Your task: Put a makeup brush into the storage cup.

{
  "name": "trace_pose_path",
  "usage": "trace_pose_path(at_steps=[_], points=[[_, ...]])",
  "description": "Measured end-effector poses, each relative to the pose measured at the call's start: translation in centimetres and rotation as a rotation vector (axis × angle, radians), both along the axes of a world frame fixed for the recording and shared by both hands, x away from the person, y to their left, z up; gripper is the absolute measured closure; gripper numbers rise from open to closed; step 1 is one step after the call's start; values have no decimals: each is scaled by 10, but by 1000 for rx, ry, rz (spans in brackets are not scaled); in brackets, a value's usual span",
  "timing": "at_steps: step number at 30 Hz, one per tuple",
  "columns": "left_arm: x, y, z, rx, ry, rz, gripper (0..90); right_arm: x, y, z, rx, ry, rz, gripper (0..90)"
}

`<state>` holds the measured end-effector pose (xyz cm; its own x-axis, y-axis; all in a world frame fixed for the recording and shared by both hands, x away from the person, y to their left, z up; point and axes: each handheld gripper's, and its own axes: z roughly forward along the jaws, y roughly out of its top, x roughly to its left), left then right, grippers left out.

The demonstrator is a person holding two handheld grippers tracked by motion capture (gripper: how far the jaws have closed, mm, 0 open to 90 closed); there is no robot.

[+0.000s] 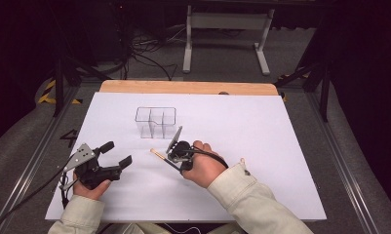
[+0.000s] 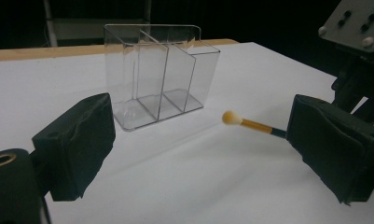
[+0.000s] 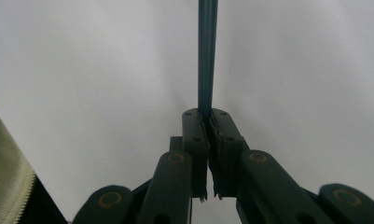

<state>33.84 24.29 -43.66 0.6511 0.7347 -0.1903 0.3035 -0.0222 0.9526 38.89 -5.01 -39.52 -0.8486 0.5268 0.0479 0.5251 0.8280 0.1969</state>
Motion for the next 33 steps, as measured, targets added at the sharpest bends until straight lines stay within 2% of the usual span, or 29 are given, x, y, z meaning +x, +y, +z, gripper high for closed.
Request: trace_pose_path(at_steps=[1,2,4,5,6,12,14,16,17,18,25,29,31,33], points=[[0,0,1,-6,-3,-3,89,0,0,0,0,0,0,860],[0,0,2,-25,-2,-10,94,-3,-7,6,47,-29,-5,860],[0,0,3,-36,-3,-14,96,-4,-9,7,56,-41,-8,860],[1,0,3,-42,-3,-17,97,-7,-16,12,93,-71,-14,860],[1,0,4,-49,-3,-20,97,-7,-16,12,93,-71,-14,860],[1,-1,5,-62,-10,-33,96,-14,-33,20,198,-138,-12,860],[1,-2,6,-72,-8,-47,97,-15,-40,21,215,-148,-10,859],[3,-4,6,-113,13,-81,111,-17,-48,22,256,-165,-11,860],[3,-4,6,-113,13,-81,111,-18,-51,23,275,-175,-9,860],[4,-6,6,-132,16,-91,111,-18,-51,23,275,-175,-9,860],[4,-20,14,-114,-21,-128,102,-27,-76,27,418,-240,-6,859],[4,-31,20,-106,-46,-159,80,-35,-90,16,549,-285,26,859],[4,-34,21,-103,-50,-164,74,-37,-92,13,562,-294,19,859],[4,-38,23,-104,-54,-175,71,-38,-97,9,607,-316,14,859]])
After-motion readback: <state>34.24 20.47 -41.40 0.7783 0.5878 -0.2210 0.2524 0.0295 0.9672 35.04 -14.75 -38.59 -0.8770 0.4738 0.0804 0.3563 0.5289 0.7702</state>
